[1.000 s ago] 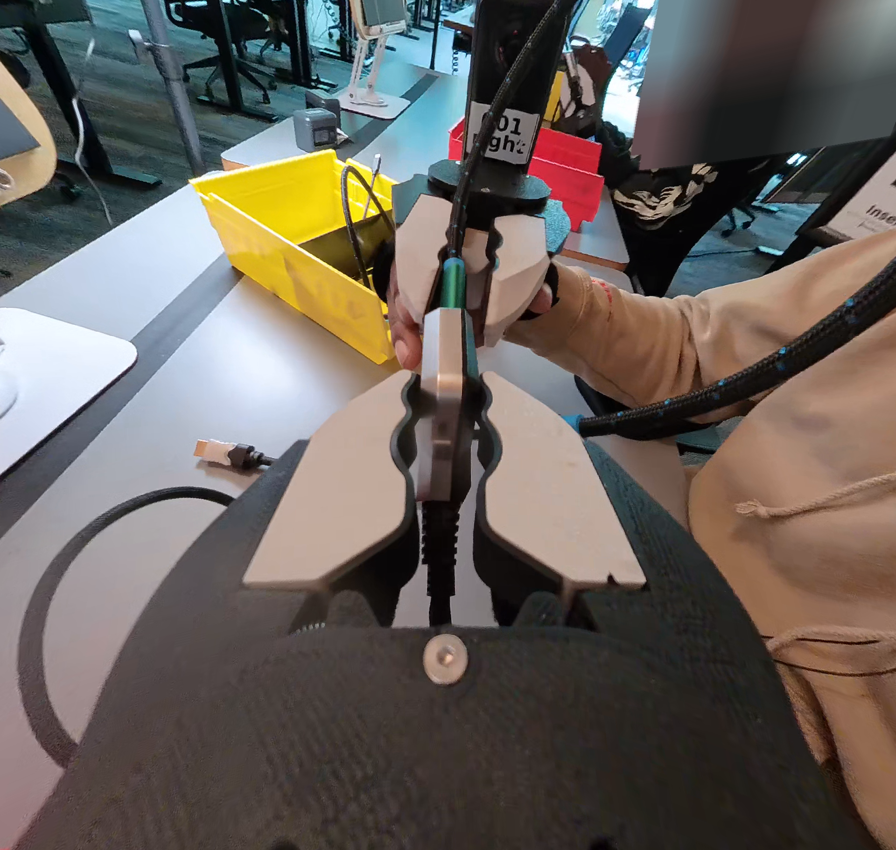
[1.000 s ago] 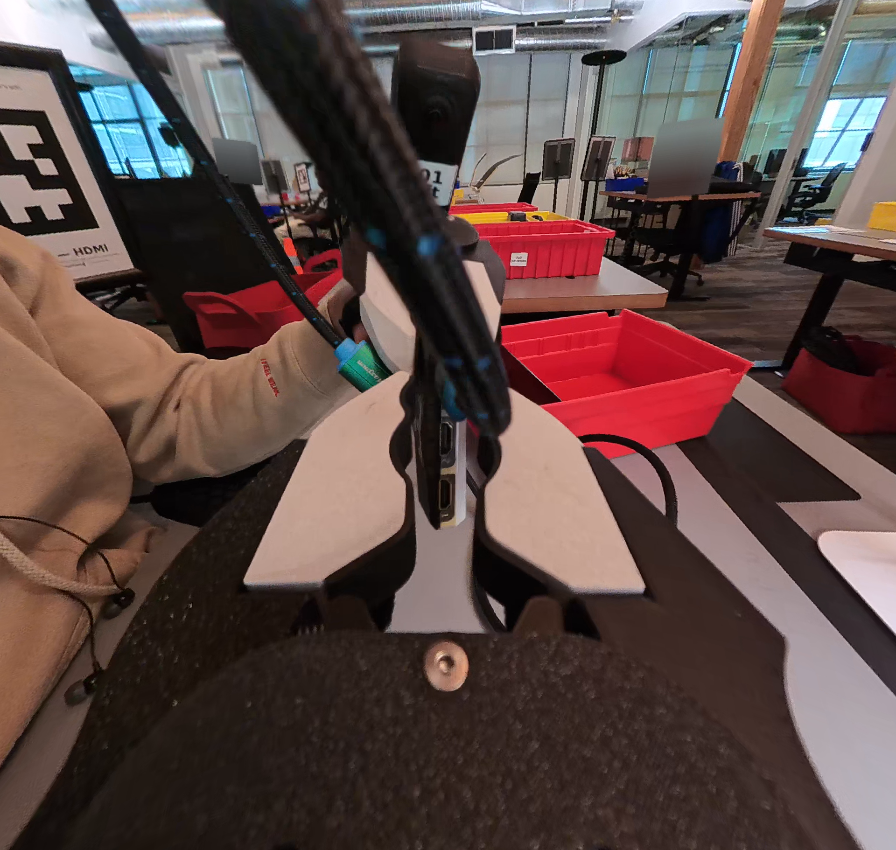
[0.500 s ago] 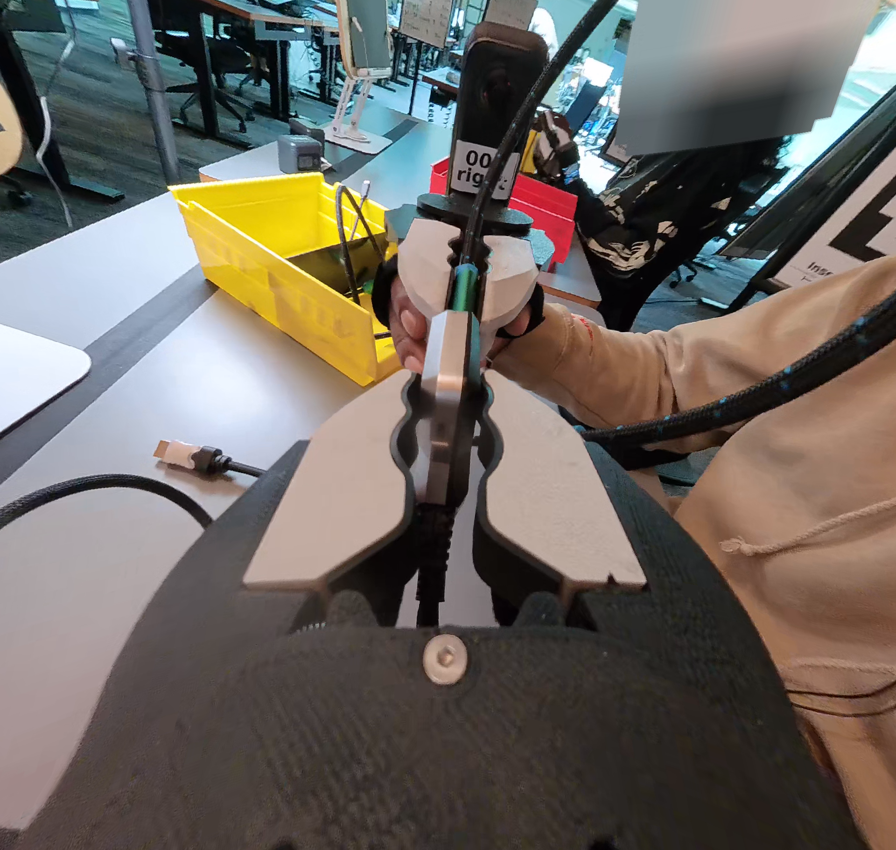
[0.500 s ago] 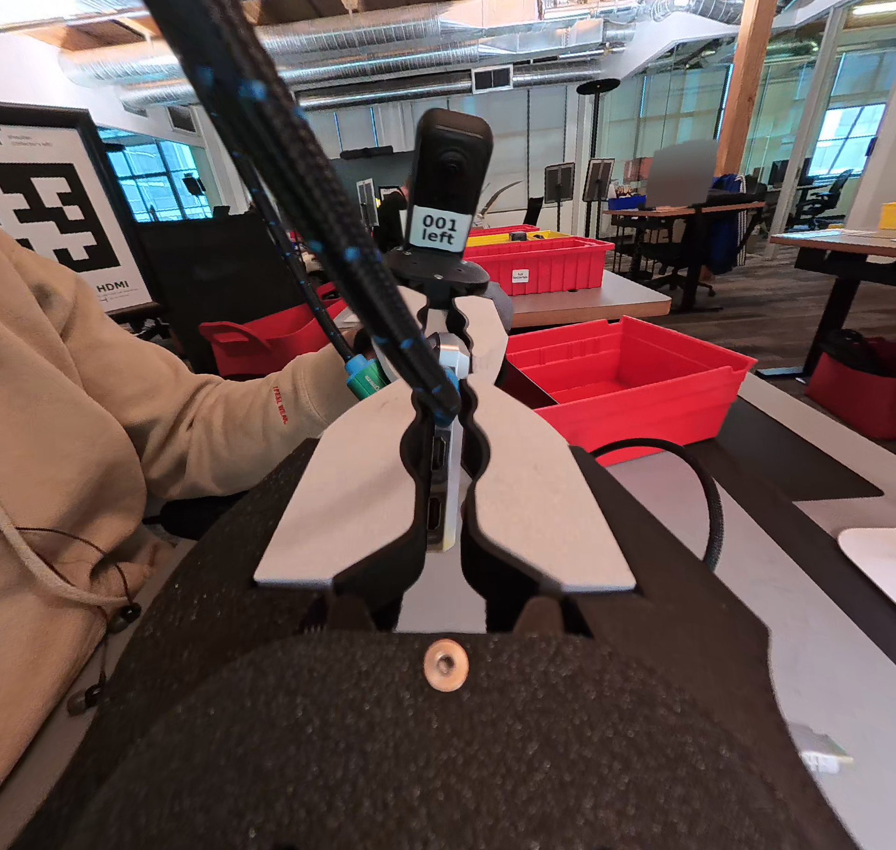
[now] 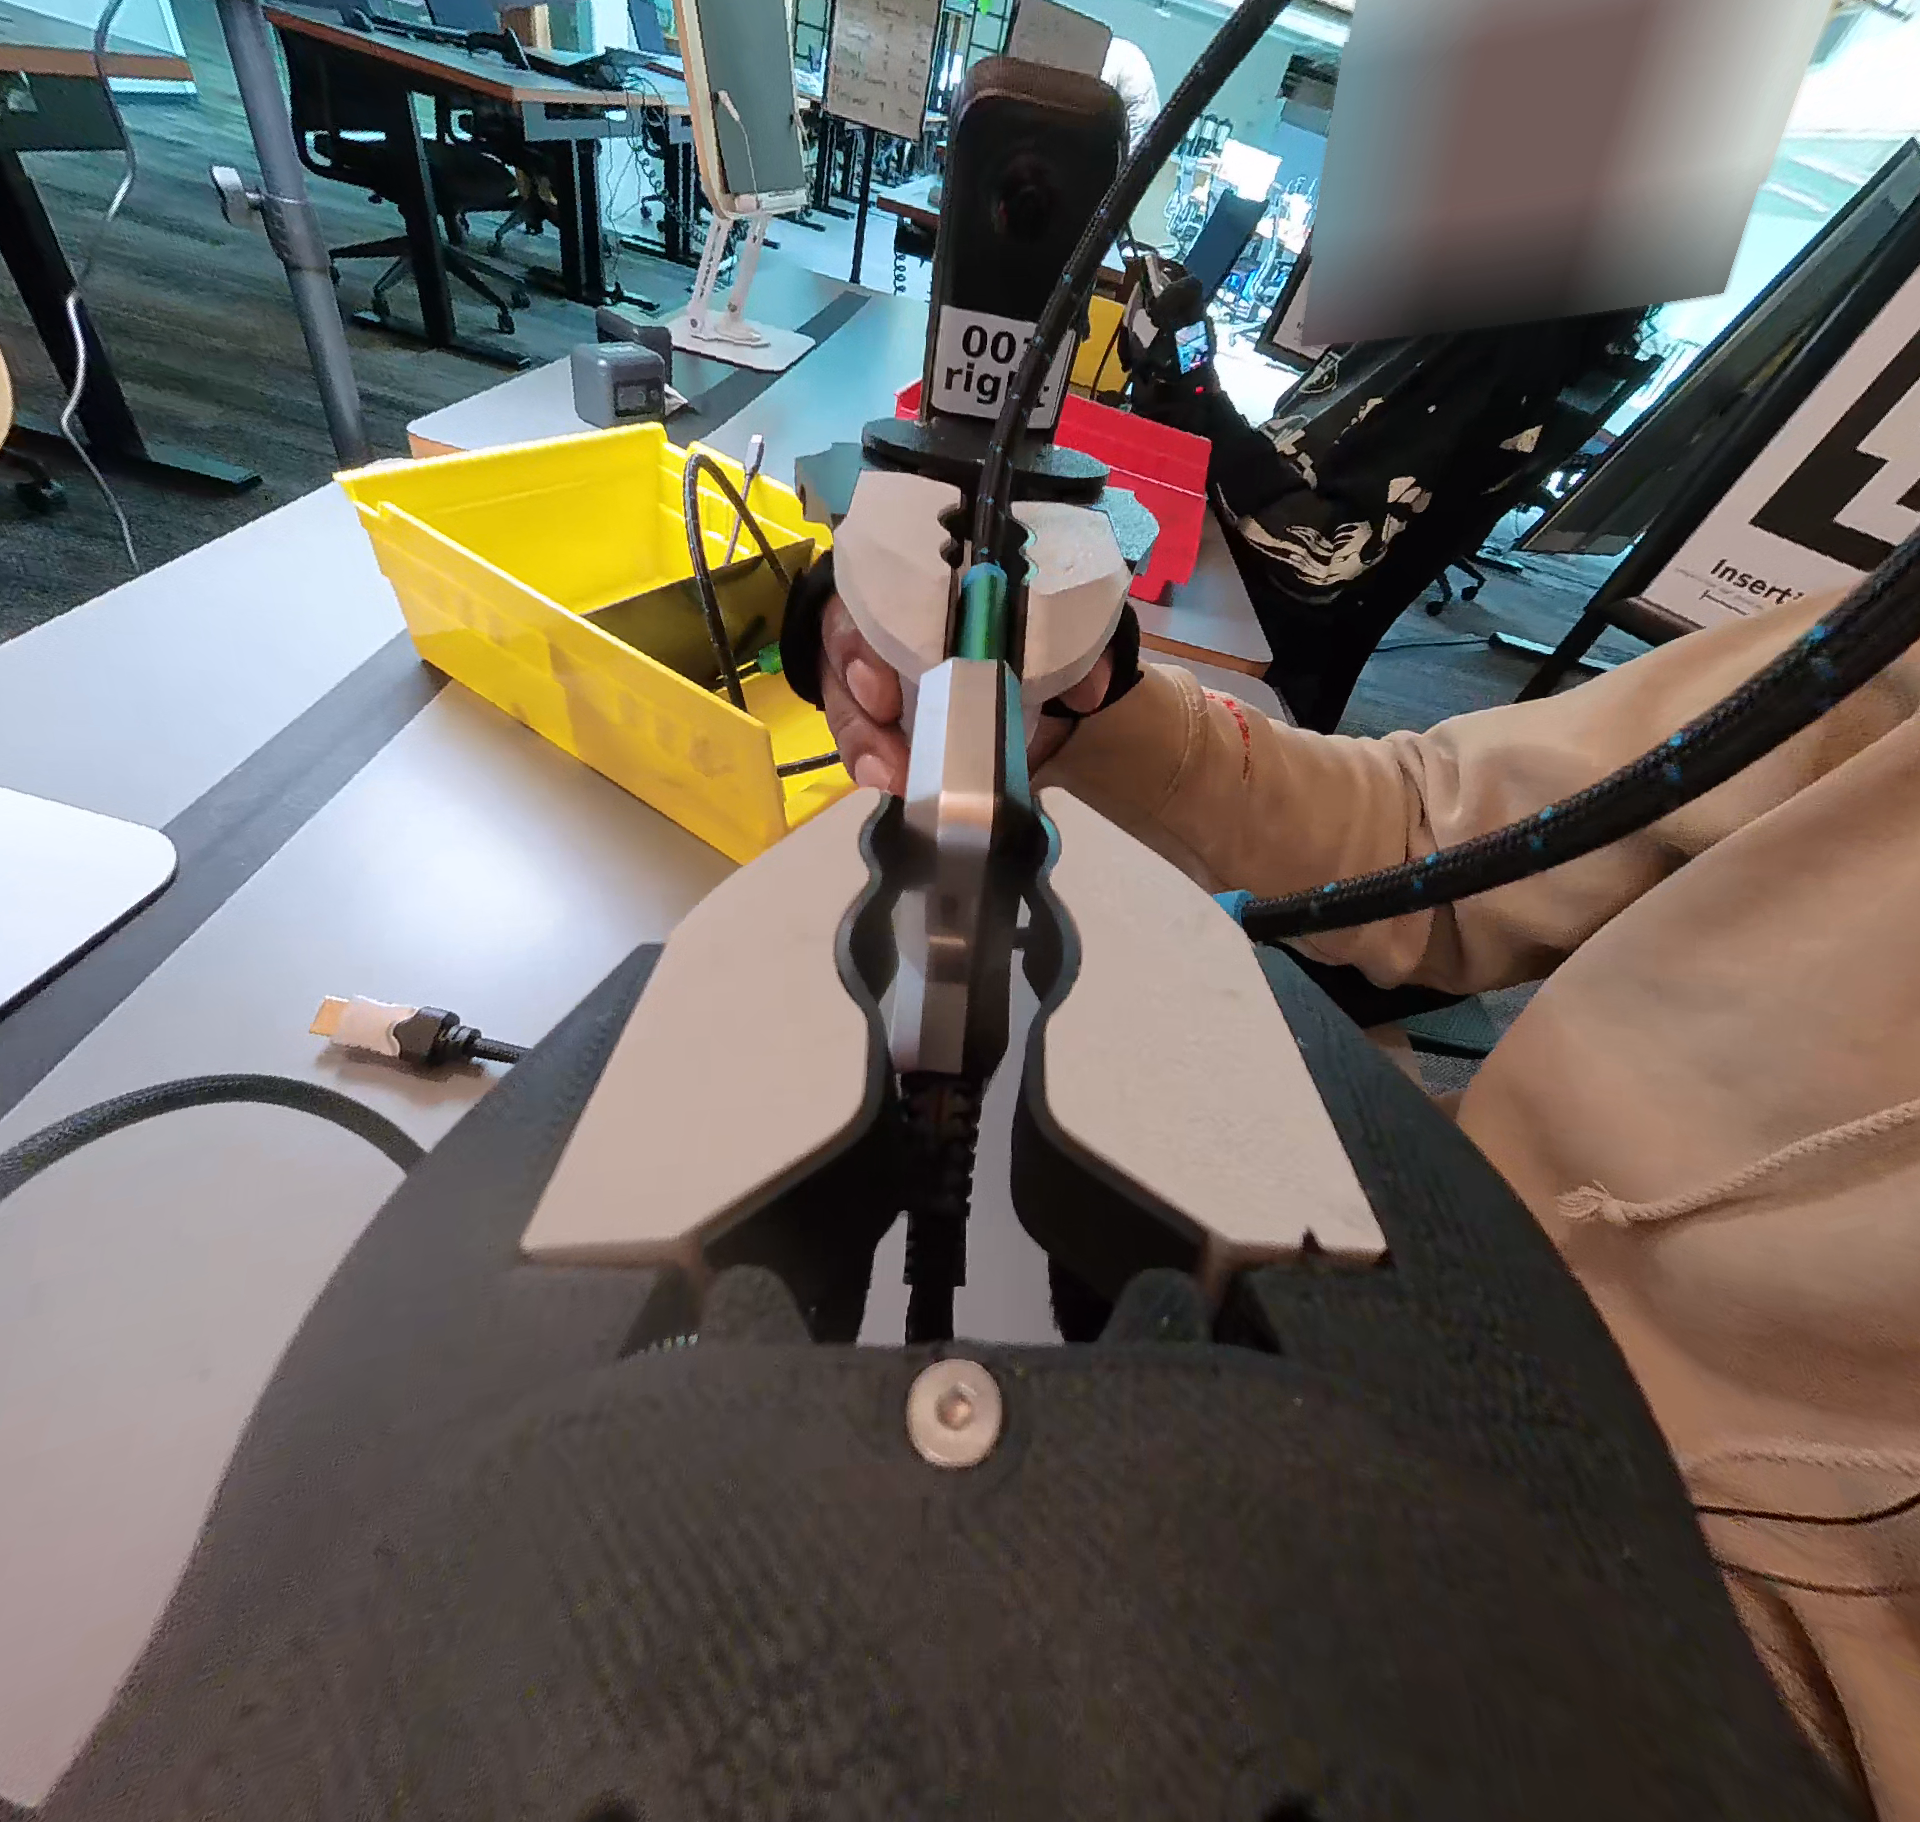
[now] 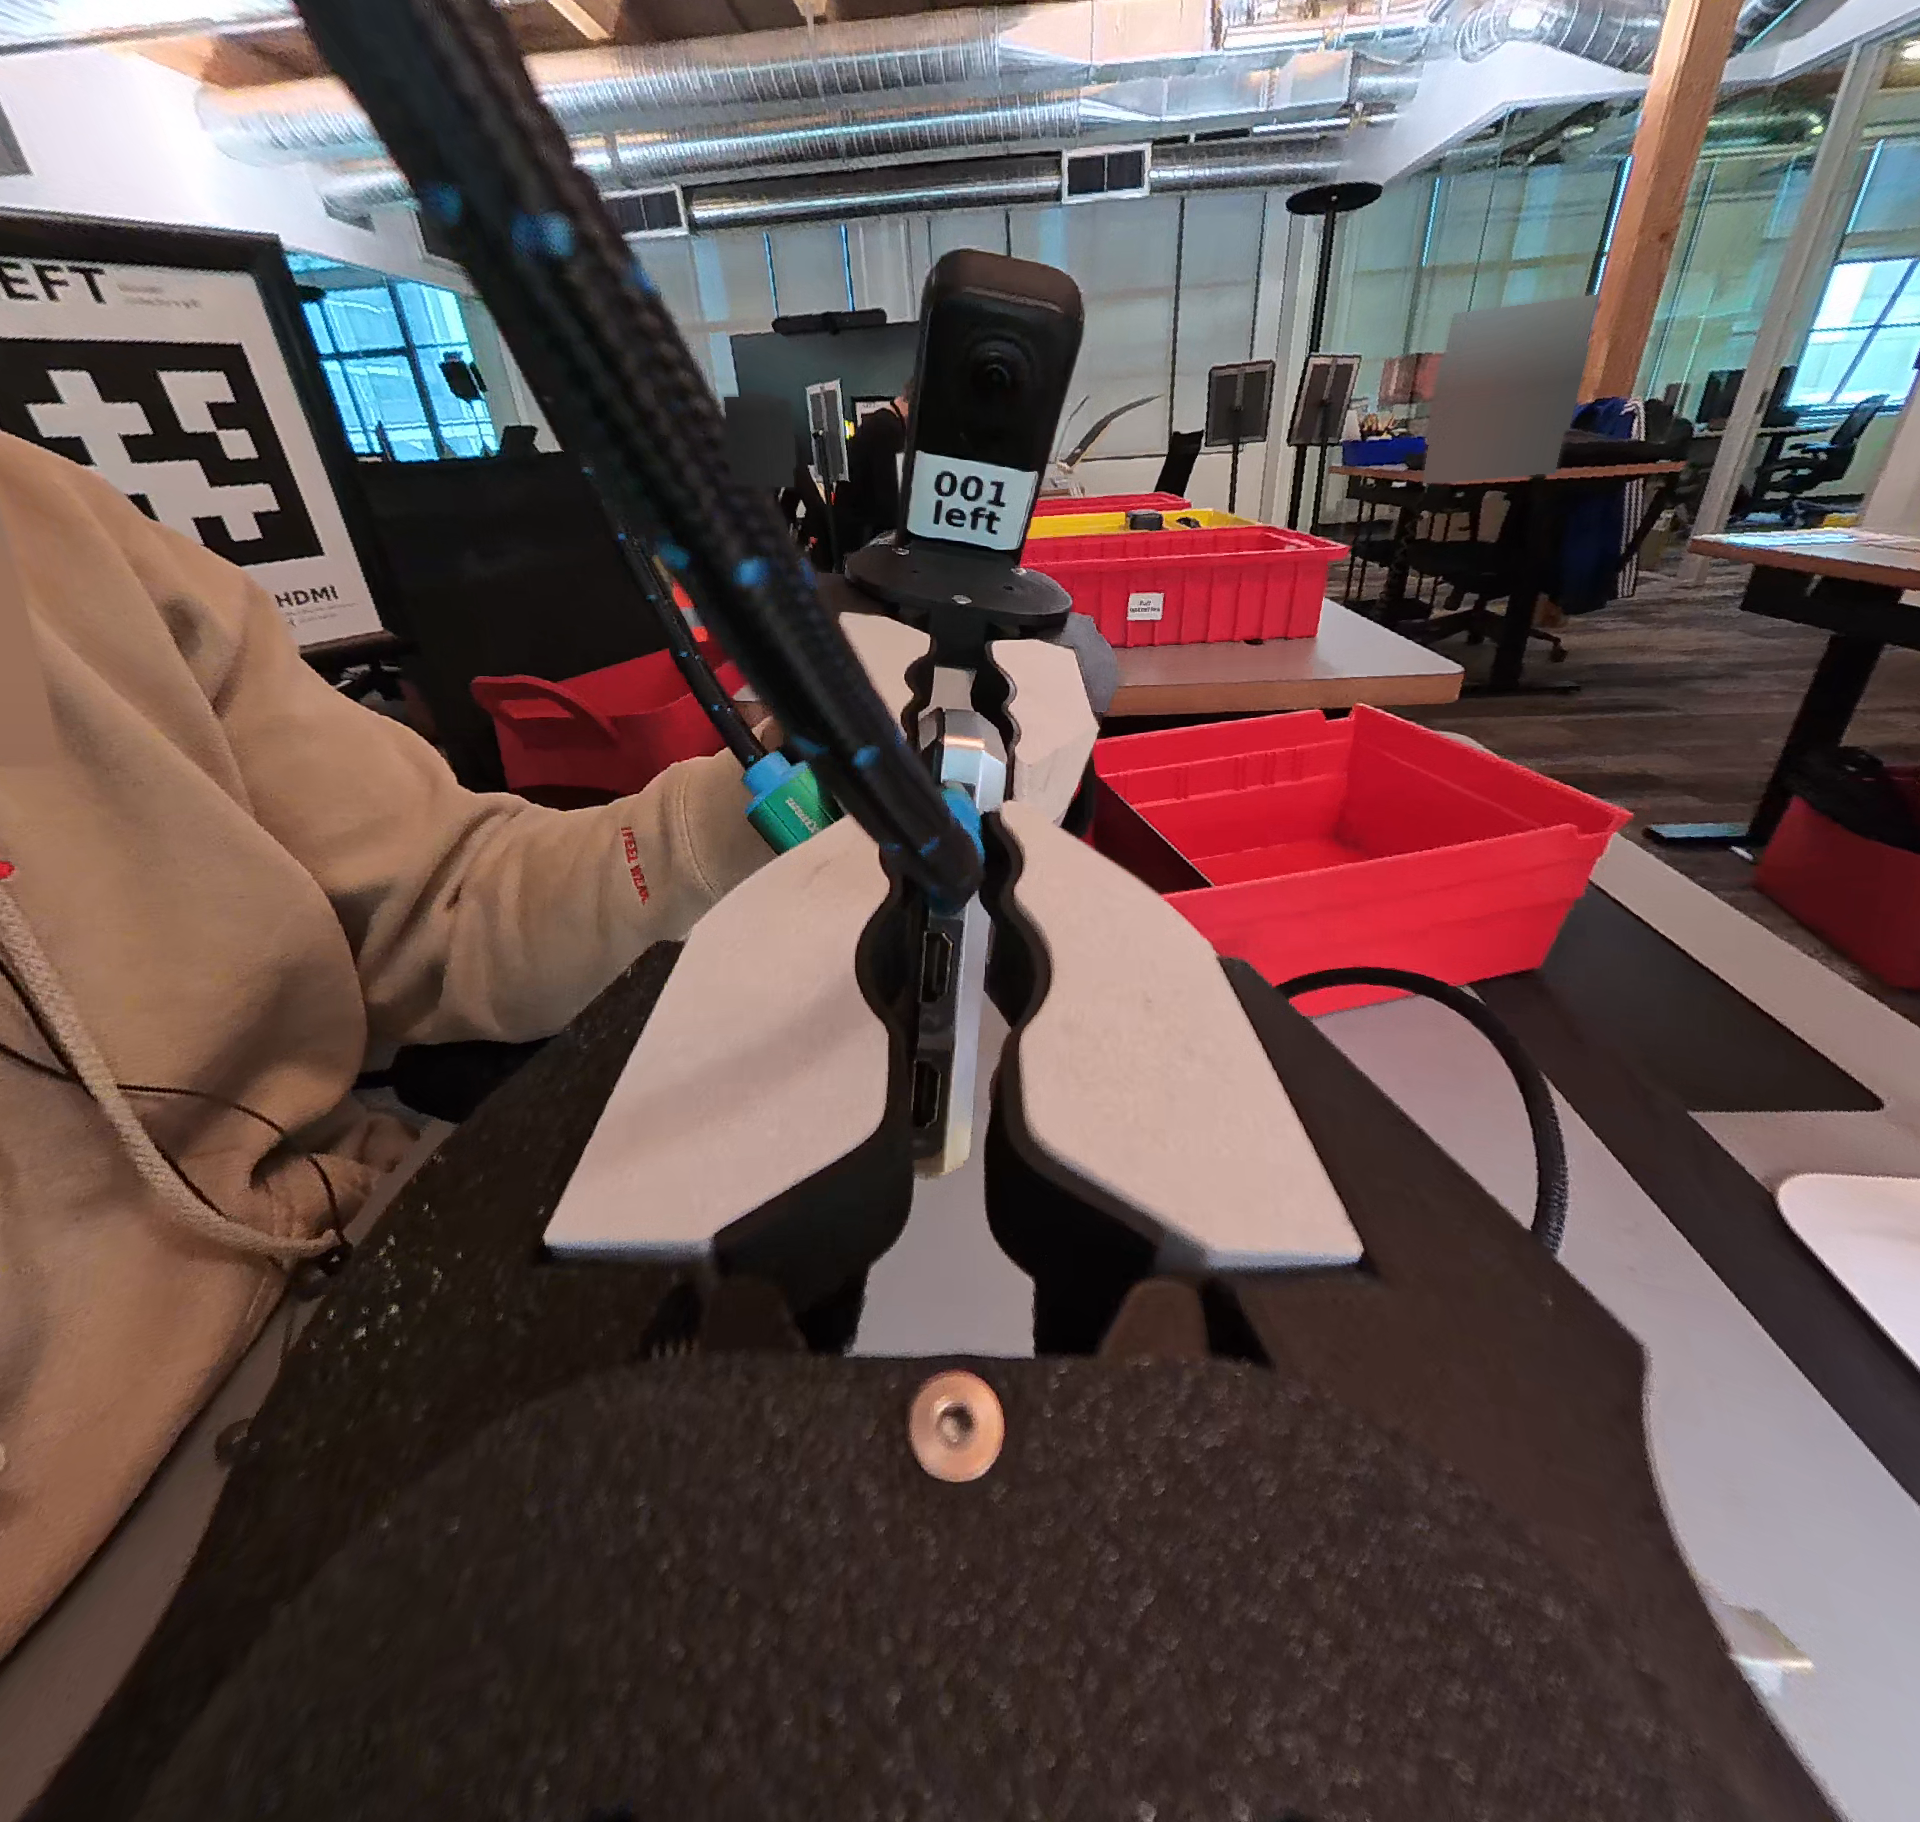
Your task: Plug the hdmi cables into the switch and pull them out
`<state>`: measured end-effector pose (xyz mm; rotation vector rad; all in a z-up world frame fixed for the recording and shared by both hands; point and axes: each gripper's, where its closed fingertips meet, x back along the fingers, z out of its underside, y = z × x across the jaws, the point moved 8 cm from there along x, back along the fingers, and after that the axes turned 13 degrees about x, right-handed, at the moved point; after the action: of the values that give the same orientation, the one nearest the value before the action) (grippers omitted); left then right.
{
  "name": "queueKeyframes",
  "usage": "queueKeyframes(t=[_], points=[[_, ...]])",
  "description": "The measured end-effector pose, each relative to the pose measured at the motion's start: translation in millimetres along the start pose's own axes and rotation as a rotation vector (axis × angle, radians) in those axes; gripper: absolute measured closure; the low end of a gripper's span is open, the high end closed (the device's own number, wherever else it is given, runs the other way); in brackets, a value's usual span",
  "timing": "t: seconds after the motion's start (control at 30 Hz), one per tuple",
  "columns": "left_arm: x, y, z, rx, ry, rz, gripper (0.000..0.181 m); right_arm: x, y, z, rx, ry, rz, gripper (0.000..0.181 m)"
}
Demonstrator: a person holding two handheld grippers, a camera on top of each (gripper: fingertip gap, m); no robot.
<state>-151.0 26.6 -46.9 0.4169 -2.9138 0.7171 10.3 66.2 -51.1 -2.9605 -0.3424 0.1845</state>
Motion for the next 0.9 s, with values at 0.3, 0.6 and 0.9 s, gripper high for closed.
queueKeyframes(t=[0.3,0.6,0.9], points=[[60,24,-7,0.063,-0.112,-0.142,0.16,70,-18,-30,0.071,0.066,0.356,0.17],[65,26,-5,0.054,-0.112,-0.233,0.16,81,-35,-12,0.187,0.53,0.726,0.17],[56,25,-5,0.037,-0.09,-0.253,0.16,122,-20,-43,0.35,0.804,0.942,0.169]])
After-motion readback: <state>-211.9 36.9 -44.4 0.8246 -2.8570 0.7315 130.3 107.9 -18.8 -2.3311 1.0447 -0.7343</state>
